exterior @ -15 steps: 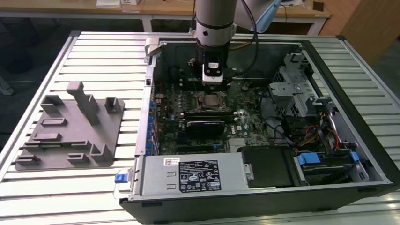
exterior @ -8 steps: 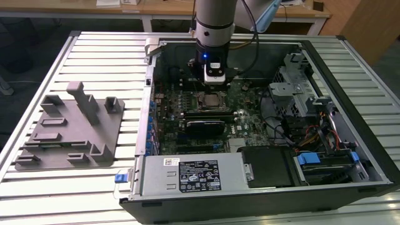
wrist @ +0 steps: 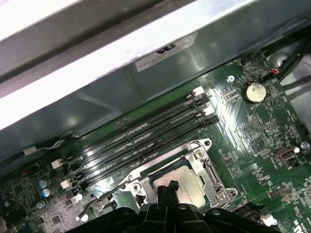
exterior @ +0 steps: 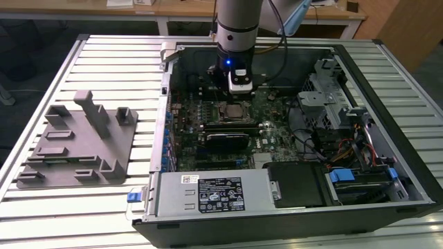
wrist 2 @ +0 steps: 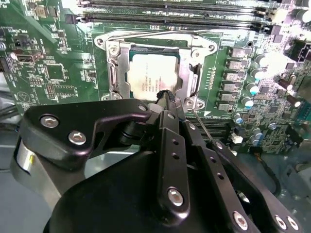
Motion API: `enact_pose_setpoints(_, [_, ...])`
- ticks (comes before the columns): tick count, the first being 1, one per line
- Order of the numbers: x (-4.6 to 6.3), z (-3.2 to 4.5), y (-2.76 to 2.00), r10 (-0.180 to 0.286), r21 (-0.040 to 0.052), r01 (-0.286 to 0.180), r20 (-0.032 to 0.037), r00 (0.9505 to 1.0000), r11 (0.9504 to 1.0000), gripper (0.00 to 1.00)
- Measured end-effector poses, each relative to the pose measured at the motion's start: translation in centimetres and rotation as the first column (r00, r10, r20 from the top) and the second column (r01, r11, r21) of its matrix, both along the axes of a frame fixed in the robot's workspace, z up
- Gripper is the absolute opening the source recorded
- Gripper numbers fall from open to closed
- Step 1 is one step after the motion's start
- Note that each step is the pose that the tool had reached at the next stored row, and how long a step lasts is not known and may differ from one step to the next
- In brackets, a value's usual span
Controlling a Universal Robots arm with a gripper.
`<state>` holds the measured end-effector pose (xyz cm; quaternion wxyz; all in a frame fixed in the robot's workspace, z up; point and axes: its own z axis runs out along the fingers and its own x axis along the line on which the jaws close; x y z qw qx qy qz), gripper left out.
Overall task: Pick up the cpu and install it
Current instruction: 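Close the cpu cover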
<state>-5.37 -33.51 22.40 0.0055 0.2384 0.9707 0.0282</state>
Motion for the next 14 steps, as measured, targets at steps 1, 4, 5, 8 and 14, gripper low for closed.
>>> enact_pose_setpoints(1, [0.00, 0.00, 0.00, 0.008, 0.0000, -0.008, 0.0000, 1.0000, 1.0000, 0.11])
enact_pose_setpoints(4, [0.00, 0.00, 0.00, 0.032, 0.0000, -0.032, 0.0000, 0.9995, 0.9995, 0.11])
enact_pose_setpoints(5, [0.00, 0.00, 0.00, 0.039, 0.0001, -0.039, 0.0000, 0.9992, 0.9992, 0.11])
enact_pose_setpoints(8, [0.00, 0.00, 0.00, 0.059, 0.0000, -0.059, 0.0000, 0.9982, 0.9982, 0.11])
enact_pose_setpoints(14, [0.00, 0.00, 0.00, 0.100, 0.0000, -0.100, 0.0000, 0.9950, 0.9950, 0.11])
